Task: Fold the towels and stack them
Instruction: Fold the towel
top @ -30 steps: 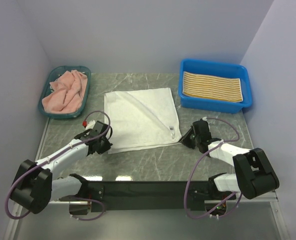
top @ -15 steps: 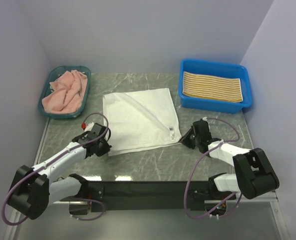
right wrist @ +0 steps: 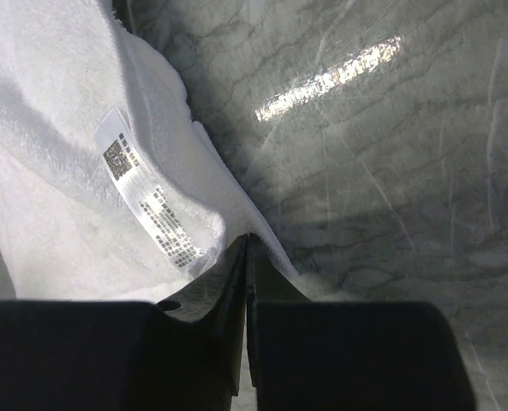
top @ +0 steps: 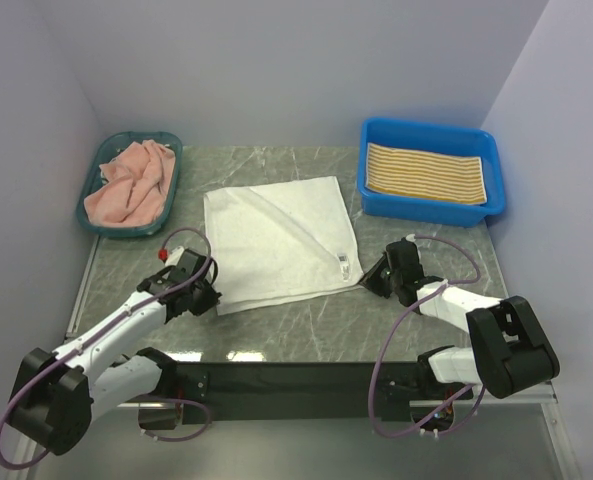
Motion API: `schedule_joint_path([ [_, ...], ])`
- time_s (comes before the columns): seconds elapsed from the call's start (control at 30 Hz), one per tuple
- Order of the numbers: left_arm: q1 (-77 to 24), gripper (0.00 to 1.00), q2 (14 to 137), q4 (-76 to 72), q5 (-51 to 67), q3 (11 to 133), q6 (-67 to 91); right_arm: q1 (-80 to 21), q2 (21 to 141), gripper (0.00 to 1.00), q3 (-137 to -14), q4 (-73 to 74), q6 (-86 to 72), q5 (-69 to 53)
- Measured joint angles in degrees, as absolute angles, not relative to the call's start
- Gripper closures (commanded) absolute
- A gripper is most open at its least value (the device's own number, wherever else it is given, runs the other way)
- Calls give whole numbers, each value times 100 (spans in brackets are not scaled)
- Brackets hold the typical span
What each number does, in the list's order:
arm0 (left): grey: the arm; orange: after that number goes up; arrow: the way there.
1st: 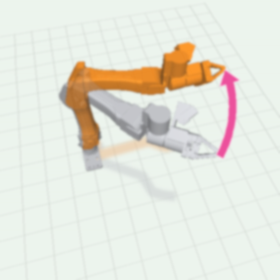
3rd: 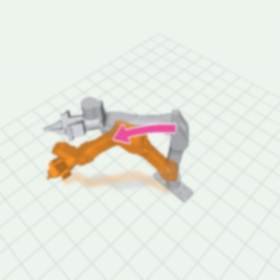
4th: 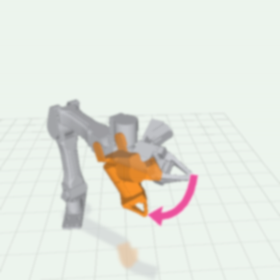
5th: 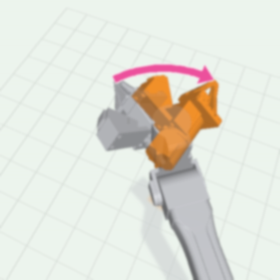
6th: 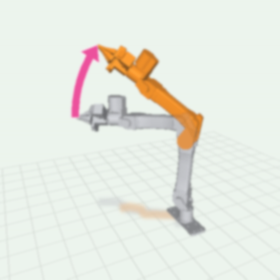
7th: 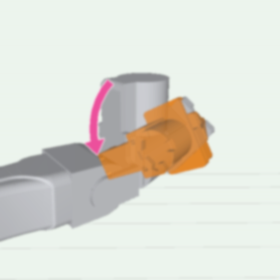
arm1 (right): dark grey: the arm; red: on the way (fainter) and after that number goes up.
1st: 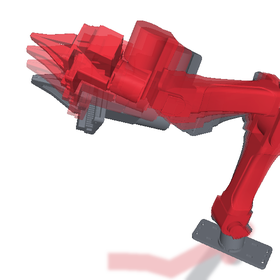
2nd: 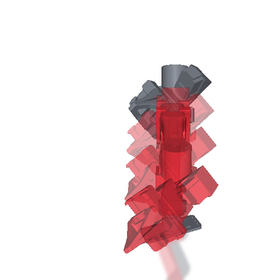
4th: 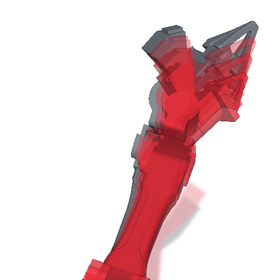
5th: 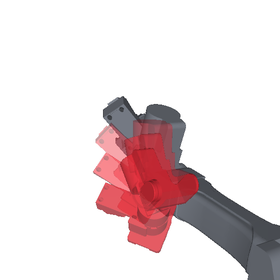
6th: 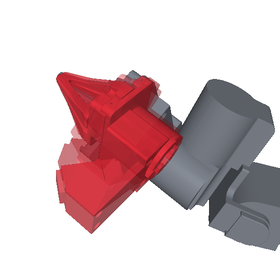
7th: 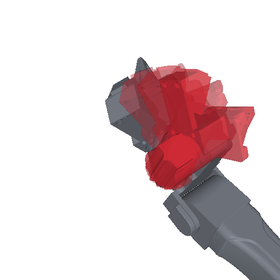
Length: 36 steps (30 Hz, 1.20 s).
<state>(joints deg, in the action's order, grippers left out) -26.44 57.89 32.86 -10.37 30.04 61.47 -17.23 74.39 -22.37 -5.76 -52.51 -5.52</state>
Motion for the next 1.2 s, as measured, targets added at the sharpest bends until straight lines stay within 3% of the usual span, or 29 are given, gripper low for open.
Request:
schedule_joint_path([
  [0.4,-2637,97,5478,3111,-803,2355,6600,-1721,7439,92,-2209,-624,-5310,-548],
  [0.5,-2630,91,5352,3070,-792,2270,6744,-1721,7432,91,-2206,-622,-5312,-541],
  [0.67,-2633,72,4967,3288,-845,2209,6991,-1721,7240,85,-2206,-423,-5266,-436],
  [0.77,-2630,50,4644,3562,-932,2244,7054,-1719,6938,81,-2206,-148,-5131,-305],
  [0.83,-2630,39,4545,3826,-1009,2390,7067,-1715,6694,71,-2213,89,-4989,-174],
  [0.9,-2630,37,4521,3990,-1079,2639,7041,-1710,6412,64,-2261,414,-4762,-10],
  [1.07,-2628,39,4847,4075,-1278,3605,6810,-1750,5957,64,-2720,967,-4139,222],
  [1.2,-2626,41,5854,3789,-1406,4547,6447,-1874,6029,64,-3551,1039,-3590,226],
])
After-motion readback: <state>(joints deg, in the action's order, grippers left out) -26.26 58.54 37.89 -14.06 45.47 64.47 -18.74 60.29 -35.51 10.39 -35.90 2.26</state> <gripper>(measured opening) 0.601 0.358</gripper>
